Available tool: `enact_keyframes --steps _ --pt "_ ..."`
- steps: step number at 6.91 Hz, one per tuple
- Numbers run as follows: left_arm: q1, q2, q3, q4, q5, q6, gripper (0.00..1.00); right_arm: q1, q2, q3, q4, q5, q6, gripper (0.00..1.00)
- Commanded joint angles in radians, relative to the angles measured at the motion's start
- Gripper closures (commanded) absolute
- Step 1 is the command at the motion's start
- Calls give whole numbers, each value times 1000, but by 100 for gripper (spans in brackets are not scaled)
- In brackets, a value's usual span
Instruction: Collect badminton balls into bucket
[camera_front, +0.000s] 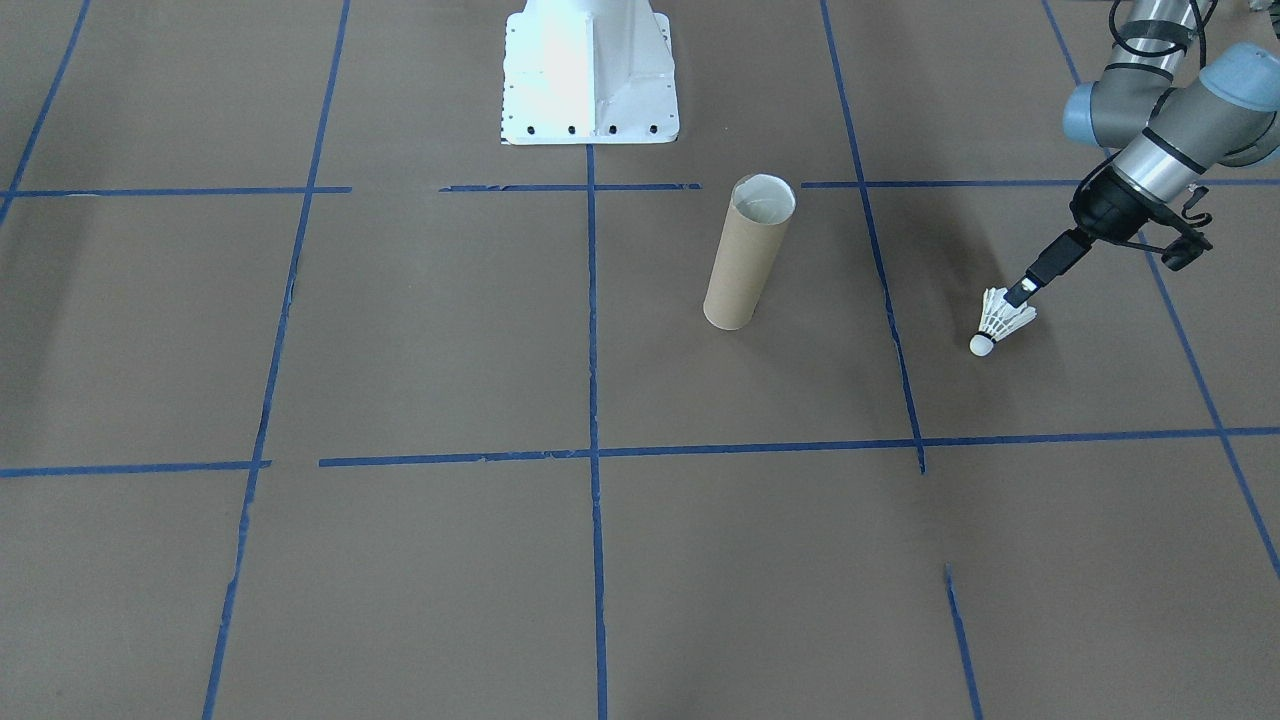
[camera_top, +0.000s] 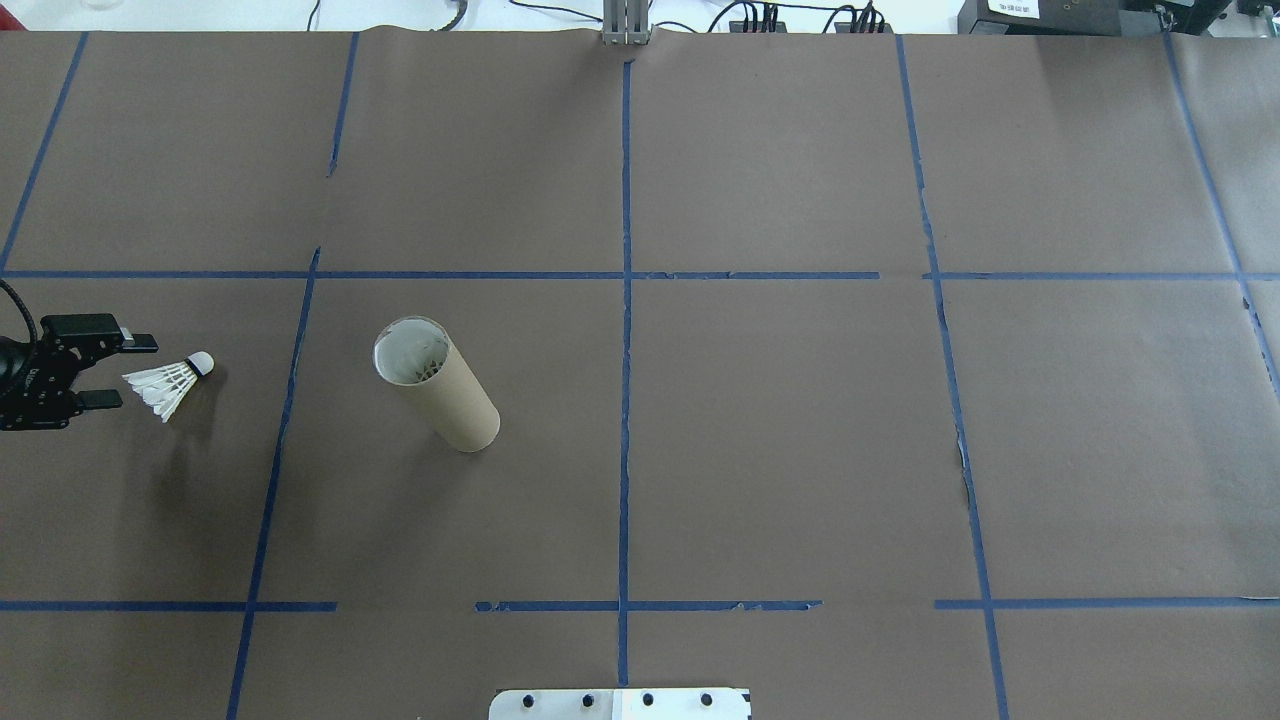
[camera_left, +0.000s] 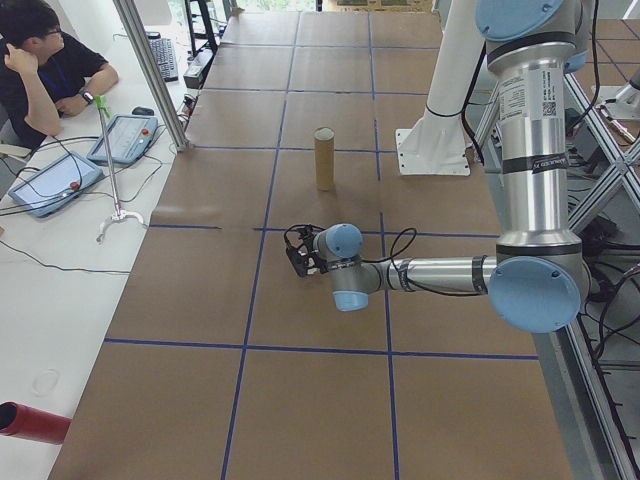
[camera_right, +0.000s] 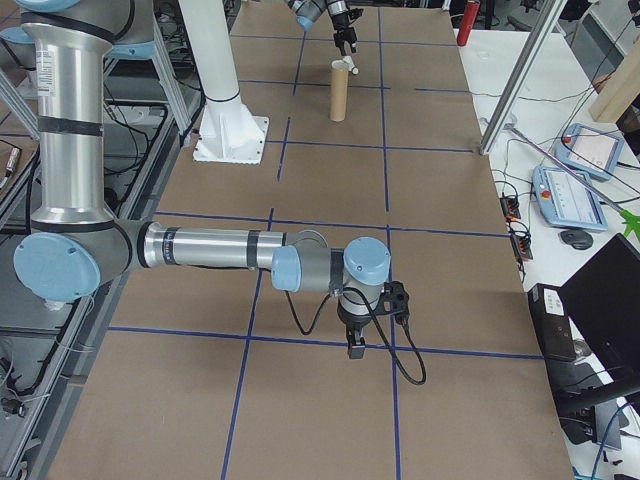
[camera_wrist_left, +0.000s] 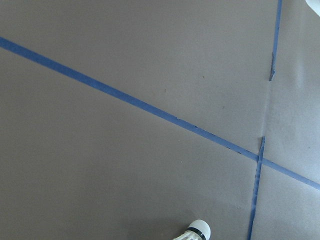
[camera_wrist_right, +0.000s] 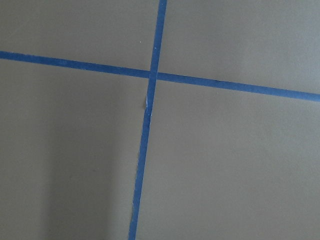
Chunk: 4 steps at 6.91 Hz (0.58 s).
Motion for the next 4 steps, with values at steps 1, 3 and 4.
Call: enact_keyframes --steps 1,3,4 --pt "7 -6 7 8 3 -82 74 0 0 0 0 0 0 0" --pt "7 -9 7 8 1 -83 100 0 0 0 0 0 -1 0" --pt "5 -2 -2 10 -5 -80 100 0 0 0 0 0 0 0"
